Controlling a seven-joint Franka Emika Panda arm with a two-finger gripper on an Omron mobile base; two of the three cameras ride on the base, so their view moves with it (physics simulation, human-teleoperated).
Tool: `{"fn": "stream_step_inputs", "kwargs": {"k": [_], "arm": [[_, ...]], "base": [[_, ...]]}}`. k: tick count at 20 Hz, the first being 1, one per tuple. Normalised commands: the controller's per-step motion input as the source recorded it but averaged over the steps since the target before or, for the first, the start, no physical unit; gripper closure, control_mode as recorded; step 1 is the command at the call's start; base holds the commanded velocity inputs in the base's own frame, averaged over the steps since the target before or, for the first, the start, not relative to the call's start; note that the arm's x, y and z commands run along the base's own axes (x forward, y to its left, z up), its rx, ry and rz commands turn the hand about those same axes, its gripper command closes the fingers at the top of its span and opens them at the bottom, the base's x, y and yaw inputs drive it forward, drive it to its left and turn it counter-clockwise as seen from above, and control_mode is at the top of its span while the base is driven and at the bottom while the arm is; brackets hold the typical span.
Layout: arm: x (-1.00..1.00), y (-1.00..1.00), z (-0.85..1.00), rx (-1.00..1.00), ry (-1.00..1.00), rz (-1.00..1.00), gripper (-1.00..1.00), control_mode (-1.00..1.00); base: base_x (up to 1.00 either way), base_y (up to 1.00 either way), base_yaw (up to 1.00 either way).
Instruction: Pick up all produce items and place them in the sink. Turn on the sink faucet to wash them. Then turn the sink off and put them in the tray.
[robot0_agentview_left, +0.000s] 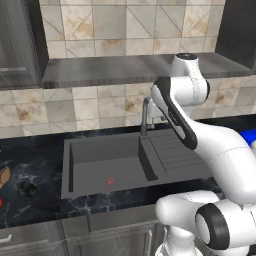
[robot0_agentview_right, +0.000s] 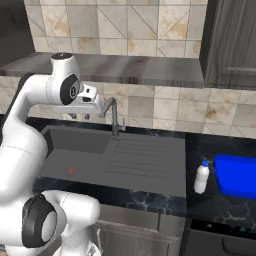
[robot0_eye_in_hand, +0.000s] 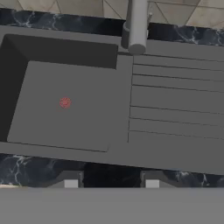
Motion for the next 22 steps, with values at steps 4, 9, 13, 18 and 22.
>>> {"fn": "stream_step_inputs", "kwargs": {"k": [4, 9, 13, 18, 22], "arm": [[-0.10, 0.08, 0.00, 0.00, -0.04, 0.00, -1.00, -1.00], [-0.10, 0.64, 0.00, -0.01, 0.00, -0.01, -1.00, -1.00], [-0.01, 0.84, 0.00, -0.03, 0.02, 0.00, -1.00, -1.00], [-0.22, 0.34, -0.09, -0.04, 0.00, 0.02, -1.00, -1.00], [0.00, 0.36, -0.11, -0.02, 0.00, 0.00, -1.00, -1.00]], "base": [[0.00, 0.00, 0.00], [0.00, 0.00, 0.00], [0.00, 0.00, 0.00], [0.00, 0.00, 0.00], [0.00, 0.00, 0.00]]}}
